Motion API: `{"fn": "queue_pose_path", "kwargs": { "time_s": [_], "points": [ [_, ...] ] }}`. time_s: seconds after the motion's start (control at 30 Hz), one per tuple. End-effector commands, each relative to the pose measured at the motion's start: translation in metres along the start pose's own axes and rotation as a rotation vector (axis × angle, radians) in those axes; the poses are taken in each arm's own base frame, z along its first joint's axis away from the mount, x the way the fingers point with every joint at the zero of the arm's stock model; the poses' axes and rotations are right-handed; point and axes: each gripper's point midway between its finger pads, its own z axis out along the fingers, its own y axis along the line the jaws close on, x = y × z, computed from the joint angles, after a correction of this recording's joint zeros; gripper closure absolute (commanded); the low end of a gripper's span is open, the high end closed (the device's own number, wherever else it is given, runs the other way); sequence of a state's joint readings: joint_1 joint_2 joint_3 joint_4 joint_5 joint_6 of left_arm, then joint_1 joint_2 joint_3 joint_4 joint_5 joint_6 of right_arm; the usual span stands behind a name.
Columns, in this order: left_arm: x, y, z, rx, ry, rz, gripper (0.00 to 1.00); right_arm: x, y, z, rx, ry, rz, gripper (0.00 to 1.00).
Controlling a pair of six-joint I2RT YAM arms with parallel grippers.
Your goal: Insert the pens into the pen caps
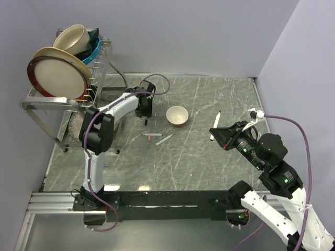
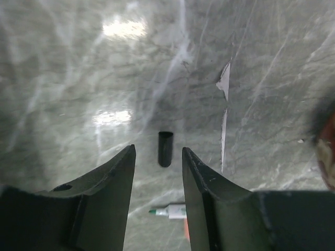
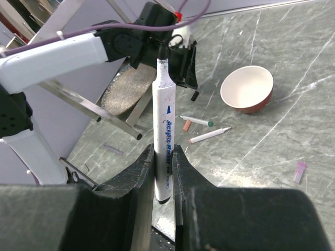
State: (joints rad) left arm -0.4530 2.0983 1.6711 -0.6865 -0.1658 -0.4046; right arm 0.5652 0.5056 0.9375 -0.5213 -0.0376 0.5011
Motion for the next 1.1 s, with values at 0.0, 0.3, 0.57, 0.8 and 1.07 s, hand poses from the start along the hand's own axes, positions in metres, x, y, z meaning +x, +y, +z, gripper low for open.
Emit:
{"fn": "queue_pose_path", "kwargs": {
  "time_s": [0.0,0.3,0.57,0.8,1.07],
  "points": [
    [-0.005,-0.011,0.008,0.043,0.000,0.015,0.56,-0.022,0.012,-0.006,-0.030,-0.058,-0.017,1.00],
    [0.015,-0.027,0.011,0.147,0.059,-0.006,0.62,-0.018,0.007,-0.006,-0.013,-0.055,-0.024,1.00],
    [0.032,-0.049,-0.004,0.280,0.109,-0.070,0.61,-0.011,0.003,0.001,-0.006,-0.038,-0.023,1.00],
    [0.031,-0.046,-0.007,0.241,0.097,-0.065,0.61,-0.008,0.002,0.003,-0.004,-0.034,-0.021,1.00],
    [0.031,-0.017,-0.006,0.073,0.086,-0.038,0.68,-0.009,0.000,0.000,0.007,-0.037,-0.027,1.00]
  ]
}}
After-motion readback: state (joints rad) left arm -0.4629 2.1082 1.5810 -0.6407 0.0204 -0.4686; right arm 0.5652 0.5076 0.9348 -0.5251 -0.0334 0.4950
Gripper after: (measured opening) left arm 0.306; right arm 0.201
